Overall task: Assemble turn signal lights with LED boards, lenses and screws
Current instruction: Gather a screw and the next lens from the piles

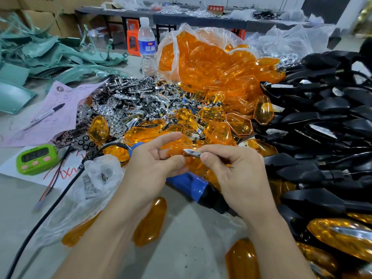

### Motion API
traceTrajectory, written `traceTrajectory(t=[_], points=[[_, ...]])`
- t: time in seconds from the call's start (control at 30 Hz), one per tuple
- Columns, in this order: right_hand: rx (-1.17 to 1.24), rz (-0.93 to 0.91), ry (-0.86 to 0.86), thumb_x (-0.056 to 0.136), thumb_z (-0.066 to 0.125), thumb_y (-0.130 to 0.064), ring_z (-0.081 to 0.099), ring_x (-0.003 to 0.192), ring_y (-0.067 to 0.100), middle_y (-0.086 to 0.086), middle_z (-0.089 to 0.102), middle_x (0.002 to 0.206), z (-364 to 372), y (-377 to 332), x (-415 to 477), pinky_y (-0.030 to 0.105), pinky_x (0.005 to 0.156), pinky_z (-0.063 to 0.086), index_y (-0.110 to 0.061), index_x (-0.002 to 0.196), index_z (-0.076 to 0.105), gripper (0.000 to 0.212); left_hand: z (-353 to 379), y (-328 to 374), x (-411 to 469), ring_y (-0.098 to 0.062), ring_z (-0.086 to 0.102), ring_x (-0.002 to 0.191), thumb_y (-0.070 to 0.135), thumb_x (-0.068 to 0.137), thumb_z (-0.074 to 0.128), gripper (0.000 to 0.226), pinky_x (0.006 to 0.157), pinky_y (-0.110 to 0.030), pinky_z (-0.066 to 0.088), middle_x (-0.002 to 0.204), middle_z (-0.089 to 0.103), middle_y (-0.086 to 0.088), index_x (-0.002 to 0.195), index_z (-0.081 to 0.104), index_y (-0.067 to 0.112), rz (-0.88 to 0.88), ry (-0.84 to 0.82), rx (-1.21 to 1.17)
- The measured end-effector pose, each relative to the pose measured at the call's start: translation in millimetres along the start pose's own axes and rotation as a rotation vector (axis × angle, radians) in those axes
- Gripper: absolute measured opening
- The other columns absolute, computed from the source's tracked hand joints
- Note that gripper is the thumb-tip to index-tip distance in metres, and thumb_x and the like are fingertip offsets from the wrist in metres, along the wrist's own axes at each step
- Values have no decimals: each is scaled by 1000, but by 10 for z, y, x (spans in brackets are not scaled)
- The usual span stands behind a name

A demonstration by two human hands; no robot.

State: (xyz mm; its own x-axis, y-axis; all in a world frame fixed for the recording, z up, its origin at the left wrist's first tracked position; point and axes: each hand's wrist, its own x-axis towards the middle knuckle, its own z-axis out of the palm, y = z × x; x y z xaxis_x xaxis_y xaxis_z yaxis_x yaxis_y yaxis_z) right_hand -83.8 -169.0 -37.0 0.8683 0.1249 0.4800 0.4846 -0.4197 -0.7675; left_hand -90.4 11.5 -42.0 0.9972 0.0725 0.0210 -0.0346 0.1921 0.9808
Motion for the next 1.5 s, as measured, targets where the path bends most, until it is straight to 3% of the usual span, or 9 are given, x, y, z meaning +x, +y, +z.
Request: traceTrajectory(t=[0.37,0.5,0.6,0.77,0.9,1.07,1.13,1.4,1.5], points=[[79,135,-17,92,76,-19,69,93,-7,-31,73,91,23,37,14,8,79,51,-30,103,82,17,16,25,-25,-25,78,82,-12,87,71,51,67,-29,62,83,79,-12,123,70,25,8,2,65],[53,150,-67,91,78,-18,69,90,-4,-27,75,84,12,30,15,8,76,51,-35,97,81,18,40,59,-52,-23,77,77,16,70,93,48,61,-27,61,85,79,-12,115,77,25,-8,16,38],[46,161,-97,91,78,-19,68,92,-8,-28,74,85,27,-6,15,5,76,50,-28,103,83,16,78,66,-65,-16,74,65,28,59,87,37,56,-25,60,75,77,-6,96,83,23,-5,82,15],[46,97,-106,93,76,-16,69,87,16,-11,75,90,34,-77,1,31,74,55,-56,95,69,41,72,71,-71,-17,73,60,24,52,86,37,51,-24,59,73,77,-11,88,84,20,-6,117,-25],[39,86,-114,94,75,-16,69,87,18,-6,75,91,51,-87,4,37,73,54,-60,101,63,46,75,84,-83,-17,73,59,16,57,83,37,51,-25,60,73,77,-11,94,81,16,-11,137,-18],[-18,76,-124,95,71,-18,68,82,26,10,74,85,68,-106,17,50,72,56,-22,99,74,6,79,121,-74,-15,72,58,15,56,82,33,51,-24,60,71,76,-8,89,80,18,-7,151,-15],[-83,69,-131,96,69,-18,65,82,27,13,72,83,84,-139,16,52,73,55,-9,92,75,12,81,129,-85,-13,71,58,15,58,81,30,50,-22,58,69,76,-5,87,81,20,-1,153,-8],[-205,23,-199,100,62,-17,59,67,25,10,64,68,102,-176,32,47,63,51,-8,81,74,25,63,125,-100,-15,72,60,16,60,80,20,56,-27,61,70,76,-7,77,85,26,-11,140,-27],[-75,88,-145,97,69,-17,65,78,26,11,72,80,91,-132,30,50,73,55,-12,93,75,9,85,133,-90,-14,72,59,18,59,80,17,53,-24,60,70,76,-6,75,84,24,-13,155,1]])
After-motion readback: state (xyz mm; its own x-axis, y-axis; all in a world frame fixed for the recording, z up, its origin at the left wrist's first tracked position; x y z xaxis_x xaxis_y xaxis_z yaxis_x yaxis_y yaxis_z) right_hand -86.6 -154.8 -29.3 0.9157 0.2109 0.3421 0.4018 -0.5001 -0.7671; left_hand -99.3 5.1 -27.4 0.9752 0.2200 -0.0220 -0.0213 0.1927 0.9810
